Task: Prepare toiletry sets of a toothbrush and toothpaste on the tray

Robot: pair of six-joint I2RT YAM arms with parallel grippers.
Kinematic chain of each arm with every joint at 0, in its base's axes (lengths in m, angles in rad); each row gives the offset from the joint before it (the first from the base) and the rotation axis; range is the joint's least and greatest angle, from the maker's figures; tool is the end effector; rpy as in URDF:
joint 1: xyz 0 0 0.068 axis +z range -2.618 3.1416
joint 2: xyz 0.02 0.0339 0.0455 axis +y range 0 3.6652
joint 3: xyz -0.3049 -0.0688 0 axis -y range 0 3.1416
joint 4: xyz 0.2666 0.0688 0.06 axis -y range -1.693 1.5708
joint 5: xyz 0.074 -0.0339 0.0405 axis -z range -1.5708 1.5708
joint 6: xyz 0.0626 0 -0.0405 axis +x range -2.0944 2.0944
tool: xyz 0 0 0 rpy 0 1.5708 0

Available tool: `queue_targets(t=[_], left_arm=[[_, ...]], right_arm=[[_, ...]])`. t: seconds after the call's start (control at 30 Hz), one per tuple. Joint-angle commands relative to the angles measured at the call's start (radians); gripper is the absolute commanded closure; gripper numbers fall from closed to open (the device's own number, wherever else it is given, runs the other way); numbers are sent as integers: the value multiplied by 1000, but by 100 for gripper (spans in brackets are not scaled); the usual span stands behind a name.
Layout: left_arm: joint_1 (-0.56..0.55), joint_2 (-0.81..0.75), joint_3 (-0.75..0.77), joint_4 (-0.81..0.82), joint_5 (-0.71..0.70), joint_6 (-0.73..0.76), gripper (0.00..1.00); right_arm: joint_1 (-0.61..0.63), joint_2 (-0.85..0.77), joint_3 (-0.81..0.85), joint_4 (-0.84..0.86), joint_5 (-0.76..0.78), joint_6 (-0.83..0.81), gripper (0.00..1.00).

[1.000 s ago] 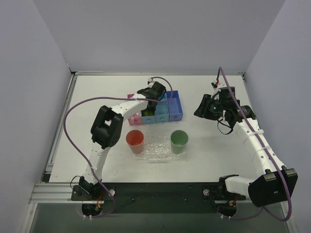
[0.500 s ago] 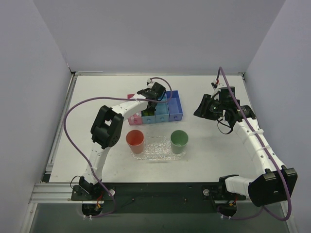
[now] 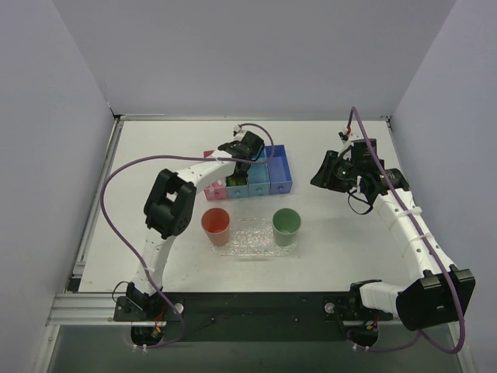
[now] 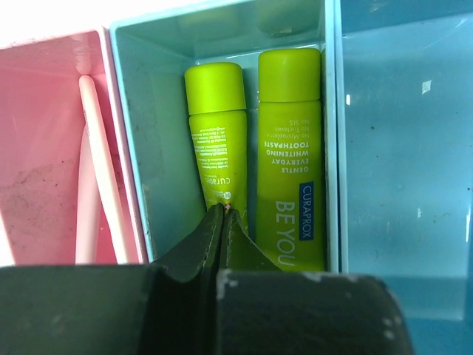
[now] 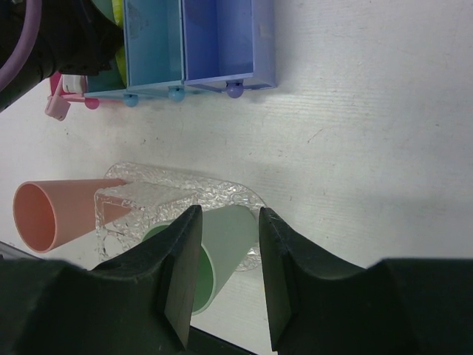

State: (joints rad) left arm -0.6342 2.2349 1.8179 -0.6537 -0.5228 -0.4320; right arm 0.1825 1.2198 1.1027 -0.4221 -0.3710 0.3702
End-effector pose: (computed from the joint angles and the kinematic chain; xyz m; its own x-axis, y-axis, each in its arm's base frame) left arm 0.4515 -0.2933 0.1879 -0.7762 0.1206 -0.6189 -0.0049 0.9804 0.1971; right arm 0.2914 0.0769 0.3603 -0.6426 0.2243 -0.7326 -0.2602 0.8355 0.4840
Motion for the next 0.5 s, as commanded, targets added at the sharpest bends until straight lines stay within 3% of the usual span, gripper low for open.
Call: queue_targets(t=[0.0,0.47], left_arm=[[-5,-116,26,-4,-13,12,100],[-16,-230,-28,26,-23,-2,100]], right_arm=[[-5,-8,11,19,-8,9,68],[-5,-11,11,19,-9,16,68]])
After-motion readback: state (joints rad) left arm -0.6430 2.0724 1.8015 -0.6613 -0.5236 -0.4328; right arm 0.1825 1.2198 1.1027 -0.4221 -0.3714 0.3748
